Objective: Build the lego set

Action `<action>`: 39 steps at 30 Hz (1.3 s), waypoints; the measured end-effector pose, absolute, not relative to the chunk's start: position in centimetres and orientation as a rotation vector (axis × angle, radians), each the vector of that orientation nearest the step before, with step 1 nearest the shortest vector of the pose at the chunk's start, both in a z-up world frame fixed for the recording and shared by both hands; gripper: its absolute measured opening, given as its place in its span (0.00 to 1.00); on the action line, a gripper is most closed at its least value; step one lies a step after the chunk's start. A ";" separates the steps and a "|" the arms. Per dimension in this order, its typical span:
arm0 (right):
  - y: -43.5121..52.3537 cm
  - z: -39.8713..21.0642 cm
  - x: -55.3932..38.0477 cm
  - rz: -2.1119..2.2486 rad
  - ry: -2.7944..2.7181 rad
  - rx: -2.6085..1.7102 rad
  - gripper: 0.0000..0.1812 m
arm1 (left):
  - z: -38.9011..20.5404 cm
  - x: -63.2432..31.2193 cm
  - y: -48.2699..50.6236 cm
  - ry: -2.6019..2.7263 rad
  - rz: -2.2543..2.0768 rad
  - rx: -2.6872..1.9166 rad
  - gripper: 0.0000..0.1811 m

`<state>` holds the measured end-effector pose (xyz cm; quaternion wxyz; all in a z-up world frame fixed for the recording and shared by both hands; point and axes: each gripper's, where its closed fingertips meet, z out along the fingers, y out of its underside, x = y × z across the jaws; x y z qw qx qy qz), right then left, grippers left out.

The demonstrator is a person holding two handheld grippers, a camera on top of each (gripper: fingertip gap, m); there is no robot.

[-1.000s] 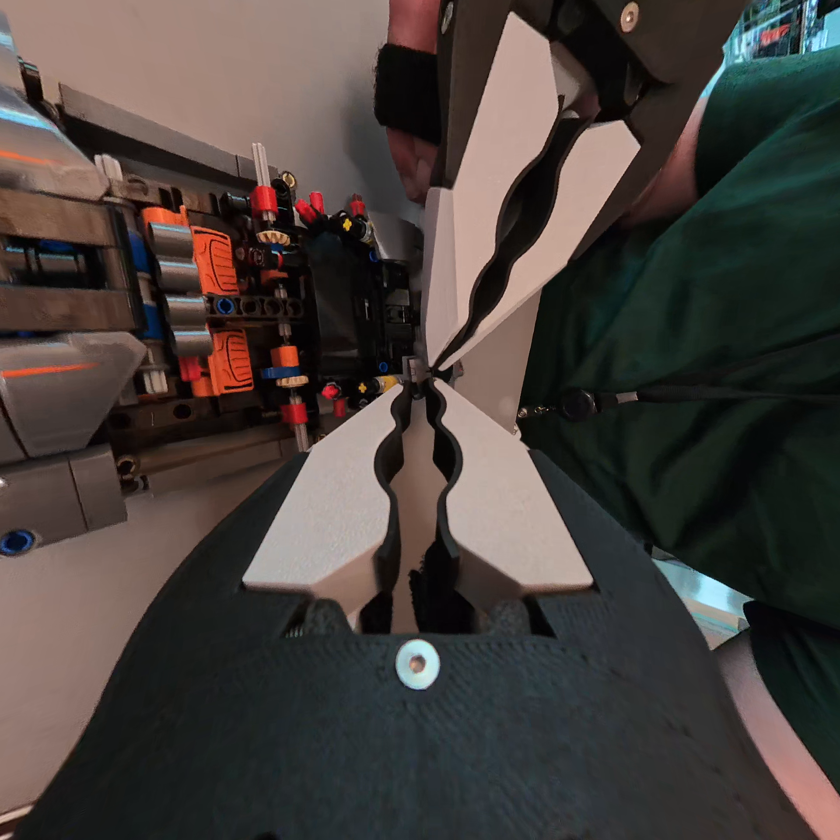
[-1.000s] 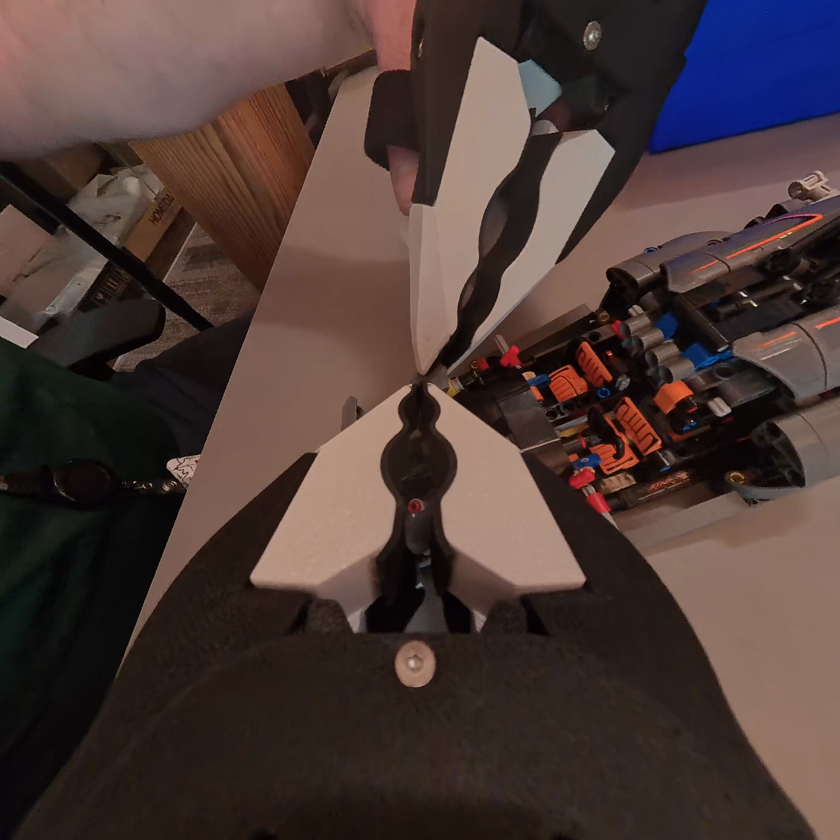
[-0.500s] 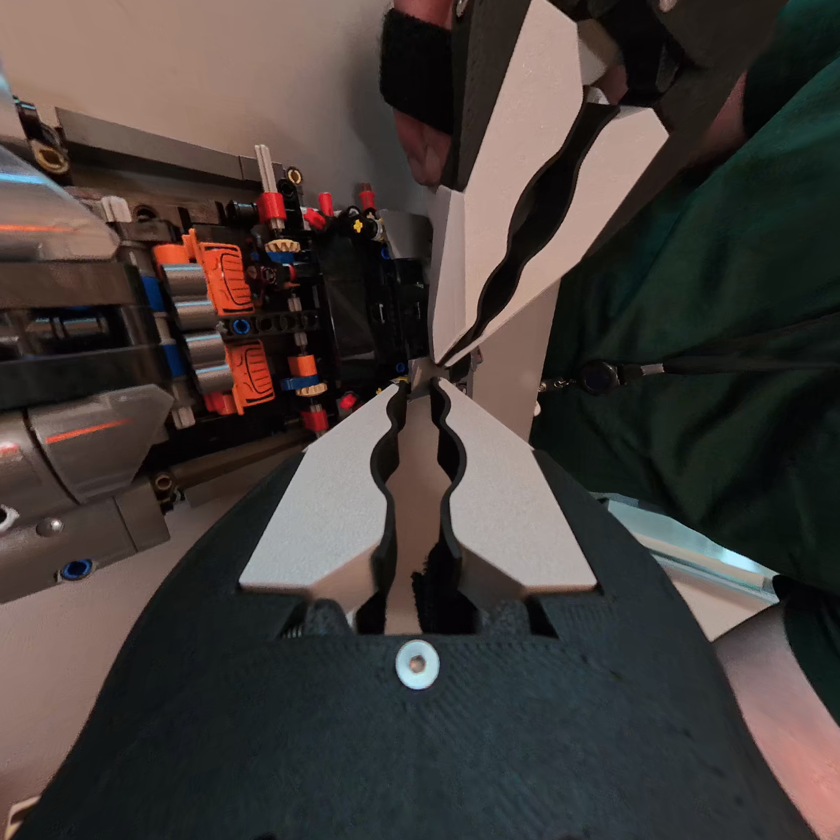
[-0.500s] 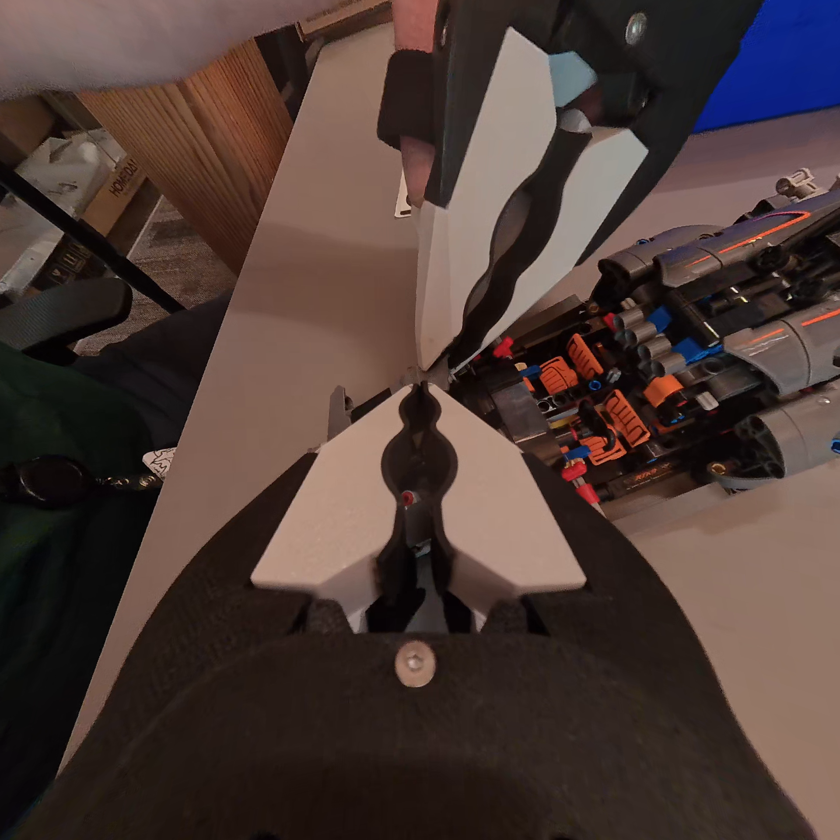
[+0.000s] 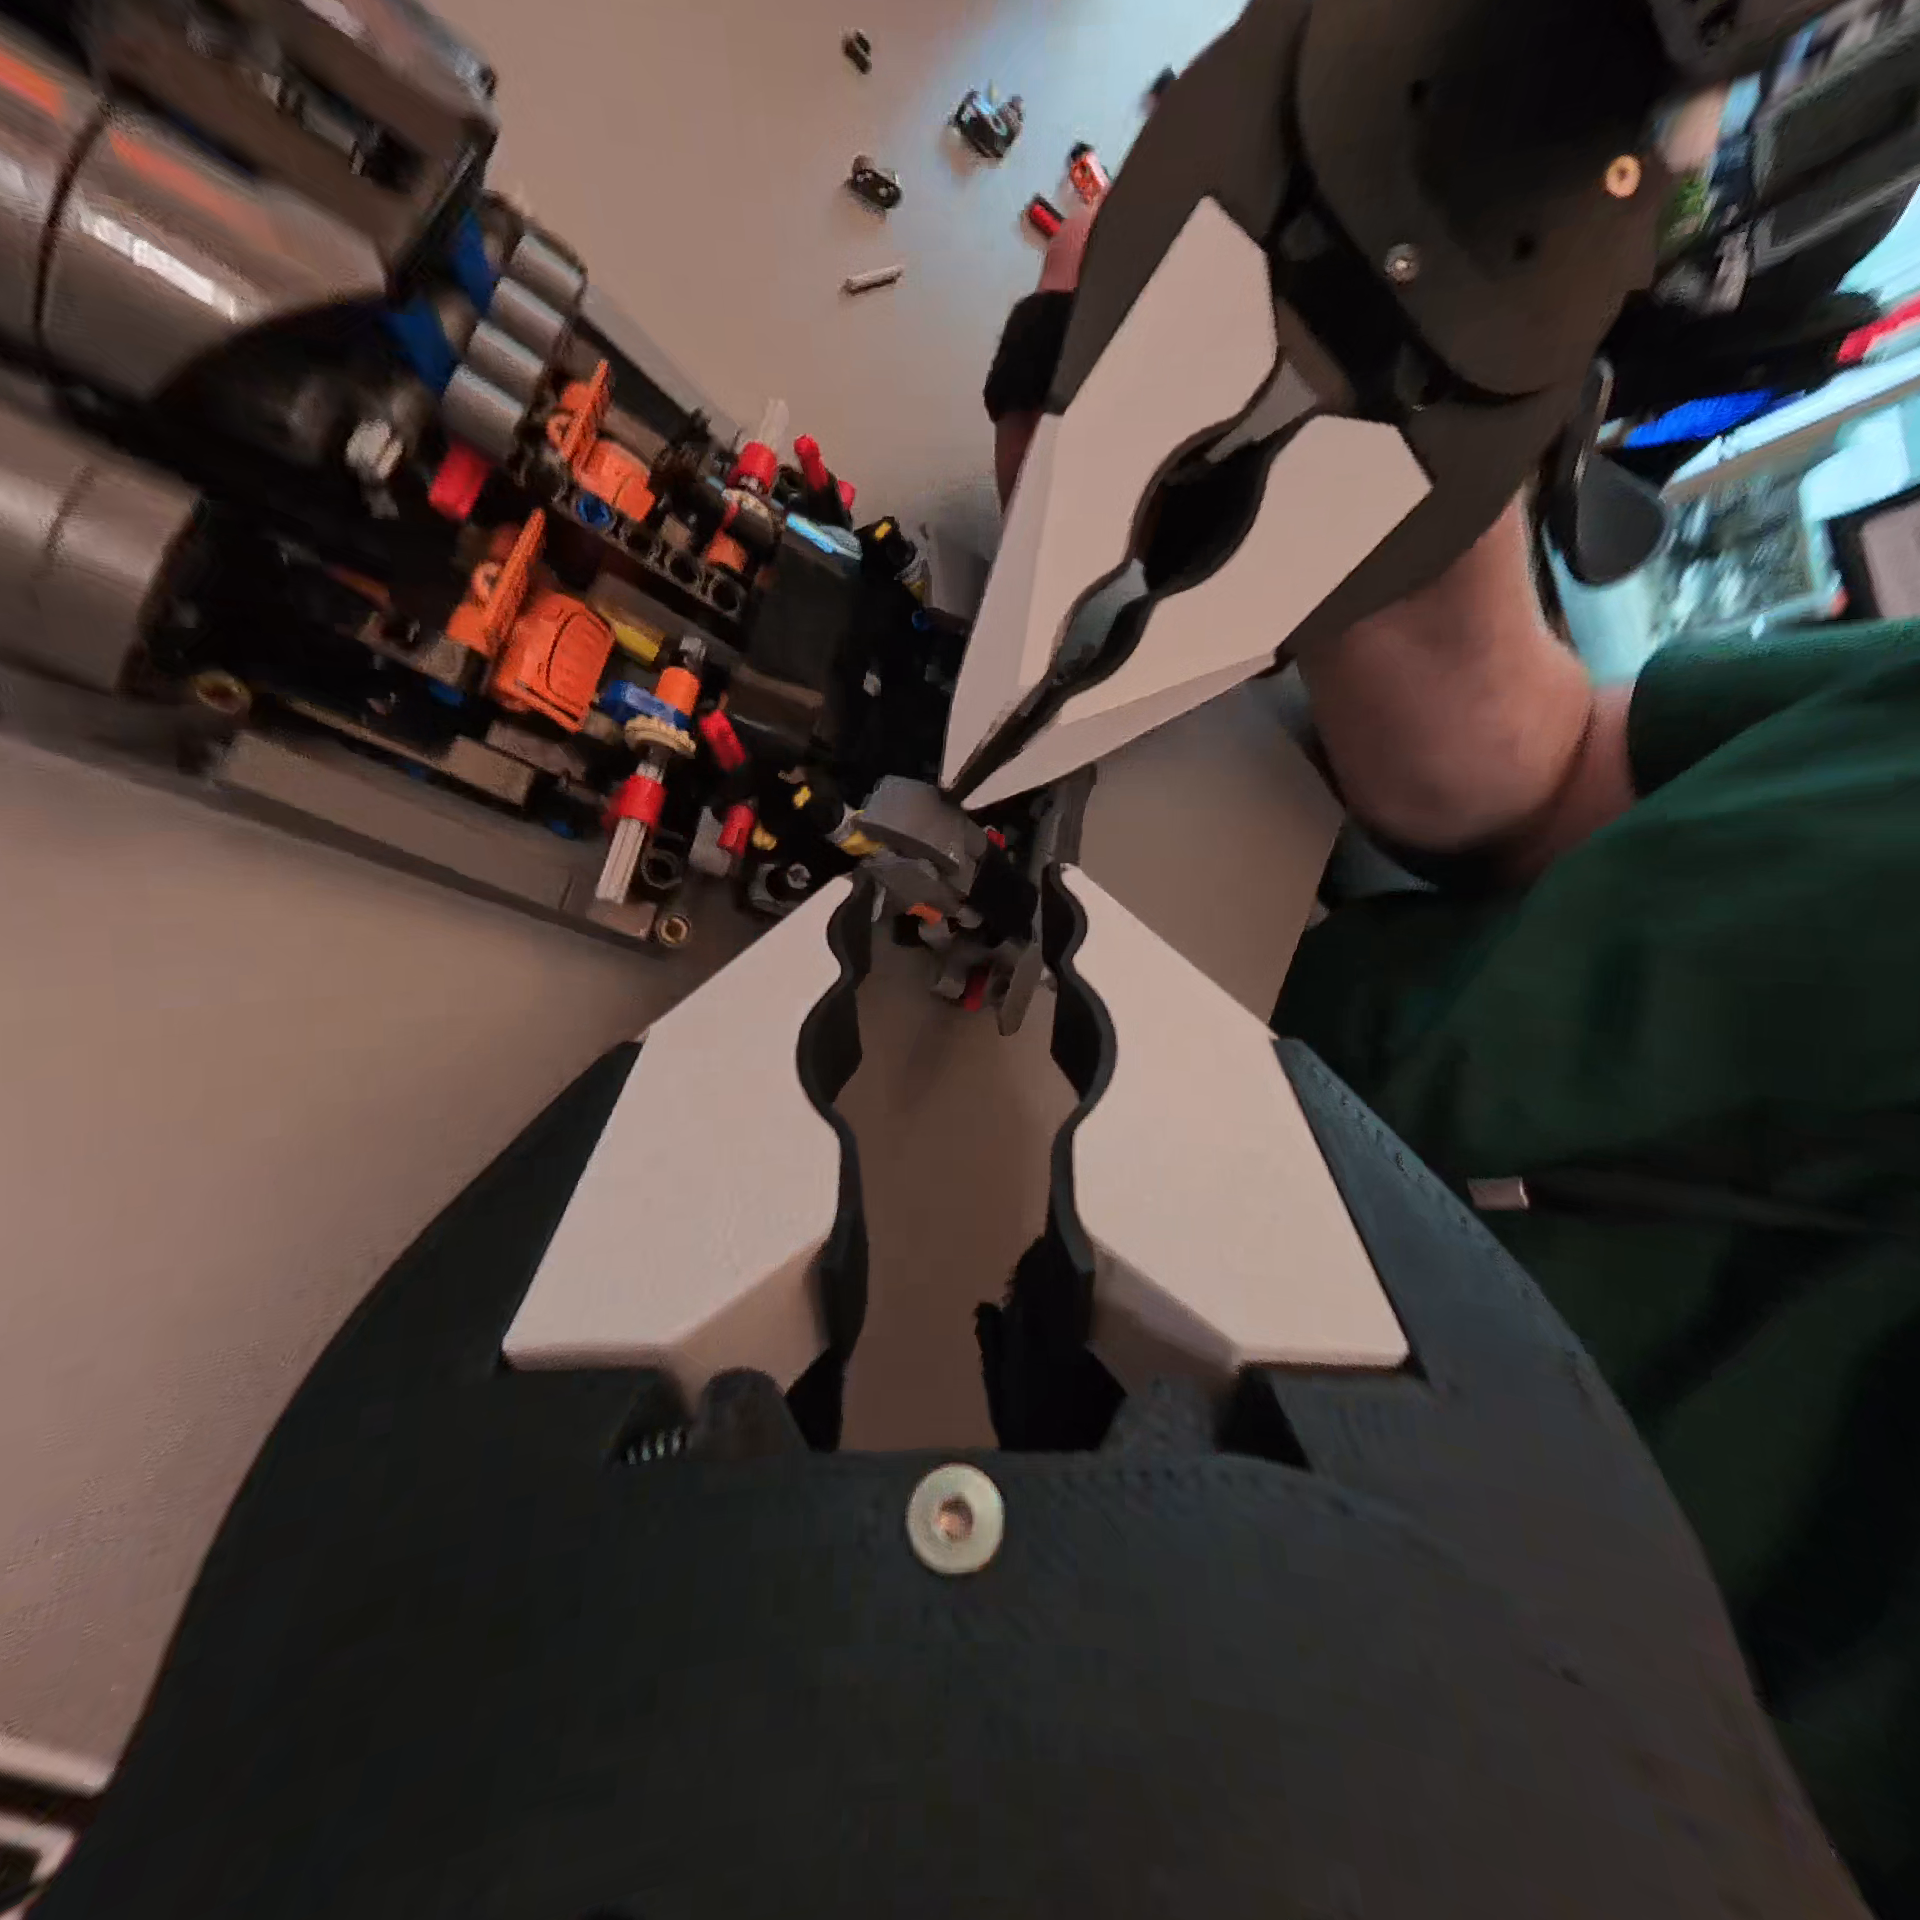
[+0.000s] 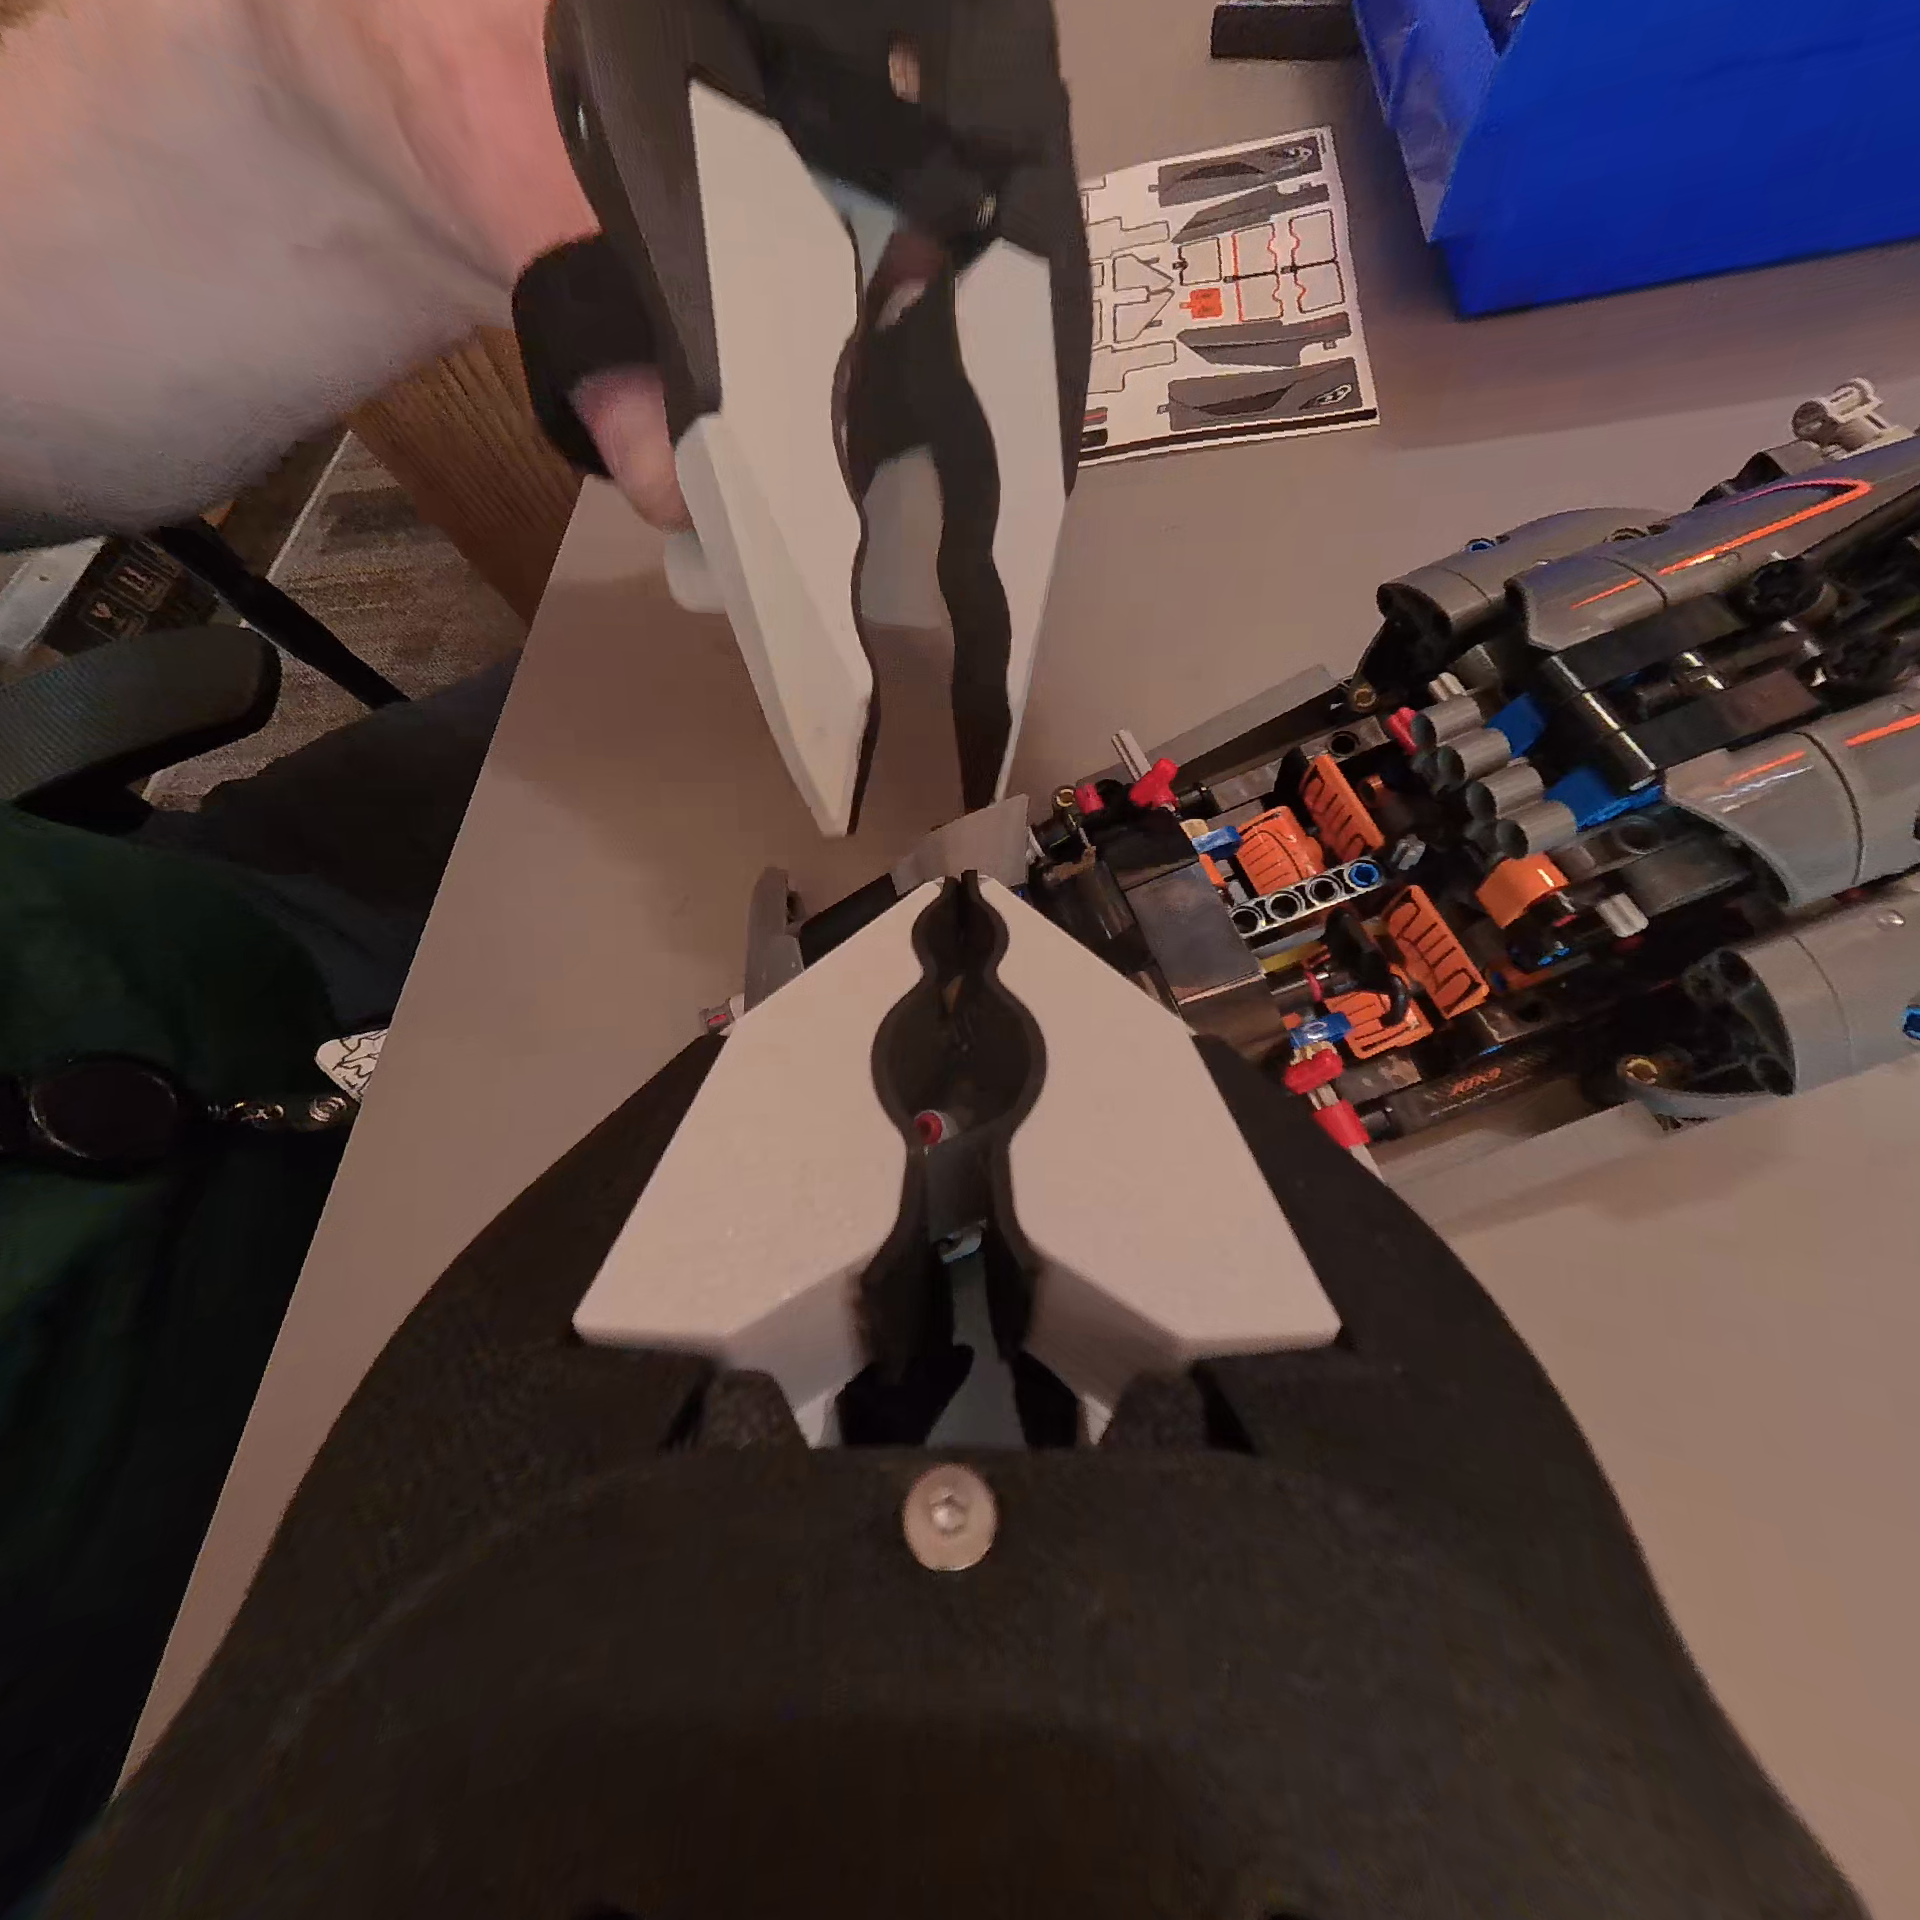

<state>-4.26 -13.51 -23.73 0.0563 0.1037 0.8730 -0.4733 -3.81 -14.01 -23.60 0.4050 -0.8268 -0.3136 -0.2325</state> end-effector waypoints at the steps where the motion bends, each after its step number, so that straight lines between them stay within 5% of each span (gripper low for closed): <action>1: -13.5 -23.7 -4.3 -1.437 2.647 0.316 0.00 | -23.9 -4.0 -13.9 -0.834 -0.585 -2.035 0.18; 10: -13.5 -23.7 -4.3 -1.440 2.634 0.327 0.00 | -24.6 -4.2 -13.5 -0.975 -0.623 -1.810 0.10; 19: -13.5 -23.8 -4.4 -1.440 2.636 0.336 0.00 | -24.0 -4.2 -13.5 -0.987 -0.714 -1.641 0.15; 39: -13.4 -23.8 -4.6 -1.439 2.648 0.360 0.00 | -24.7 -4.6 -13.4 -1.009 -0.631 -1.635 0.07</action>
